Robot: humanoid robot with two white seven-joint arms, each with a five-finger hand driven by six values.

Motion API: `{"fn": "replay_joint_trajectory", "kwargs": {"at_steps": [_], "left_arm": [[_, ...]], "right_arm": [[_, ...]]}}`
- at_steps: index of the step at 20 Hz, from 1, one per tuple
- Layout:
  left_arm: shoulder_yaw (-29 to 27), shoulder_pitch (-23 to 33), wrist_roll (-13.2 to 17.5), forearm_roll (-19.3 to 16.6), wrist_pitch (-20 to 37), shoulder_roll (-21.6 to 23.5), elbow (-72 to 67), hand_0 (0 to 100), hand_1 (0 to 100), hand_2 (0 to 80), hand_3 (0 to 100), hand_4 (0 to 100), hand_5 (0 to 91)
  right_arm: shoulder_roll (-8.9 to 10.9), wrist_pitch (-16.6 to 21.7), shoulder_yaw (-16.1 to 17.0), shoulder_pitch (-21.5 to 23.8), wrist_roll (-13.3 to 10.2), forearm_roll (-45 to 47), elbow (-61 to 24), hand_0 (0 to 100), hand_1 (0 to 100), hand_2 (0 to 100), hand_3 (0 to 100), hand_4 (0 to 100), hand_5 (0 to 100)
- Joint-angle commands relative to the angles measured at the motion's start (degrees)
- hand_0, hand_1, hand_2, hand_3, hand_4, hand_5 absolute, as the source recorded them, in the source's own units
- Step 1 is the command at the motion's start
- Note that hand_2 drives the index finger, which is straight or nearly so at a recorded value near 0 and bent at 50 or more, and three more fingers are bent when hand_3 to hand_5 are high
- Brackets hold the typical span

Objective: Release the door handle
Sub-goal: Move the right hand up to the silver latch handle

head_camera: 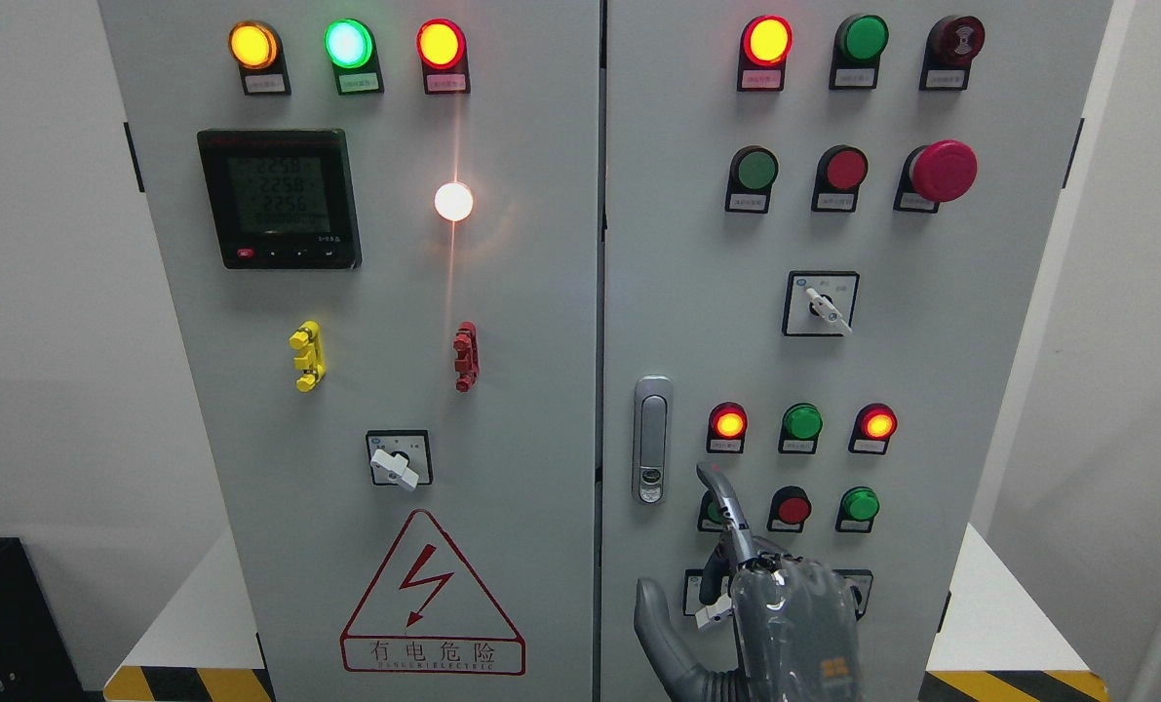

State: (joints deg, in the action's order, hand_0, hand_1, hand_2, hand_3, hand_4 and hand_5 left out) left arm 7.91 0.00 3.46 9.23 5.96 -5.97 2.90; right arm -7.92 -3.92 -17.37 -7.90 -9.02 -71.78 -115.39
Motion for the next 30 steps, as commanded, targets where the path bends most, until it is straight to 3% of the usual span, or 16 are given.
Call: {"fn": "replay_joint_trajectory", "kwargs": {"at_steps": [1, 15, 30], "left_arm": [[0.0, 0.5, 0.0, 0.0, 0.0, 0.0, 0.0, 12, 56, 0.0, 0, 0, 0.0], [0.0, 0.5, 0.0, 0.0, 0.0, 0.0, 0.0, 12, 56, 0.0, 0, 0, 0.0], [0.0, 0.5, 0.0, 0.0, 0.0, 0.0, 0.0, 12, 56, 0.0, 0, 0, 0.0]], "right_arm": [[-0.08, -0.9, -2.8, -1.2, 0.6, -6.0, 4.7, 56, 32, 0, 86, 91, 100], [-0.08, -4.3, -3.1, -4.0, 0.6, -8.9, 12.1, 57, 31, 0, 86, 91, 100], [-0.08, -6.4, -2.7, -6.3, 0.8, -9.3, 14.6, 57, 30, 0, 87, 92, 100]]}}
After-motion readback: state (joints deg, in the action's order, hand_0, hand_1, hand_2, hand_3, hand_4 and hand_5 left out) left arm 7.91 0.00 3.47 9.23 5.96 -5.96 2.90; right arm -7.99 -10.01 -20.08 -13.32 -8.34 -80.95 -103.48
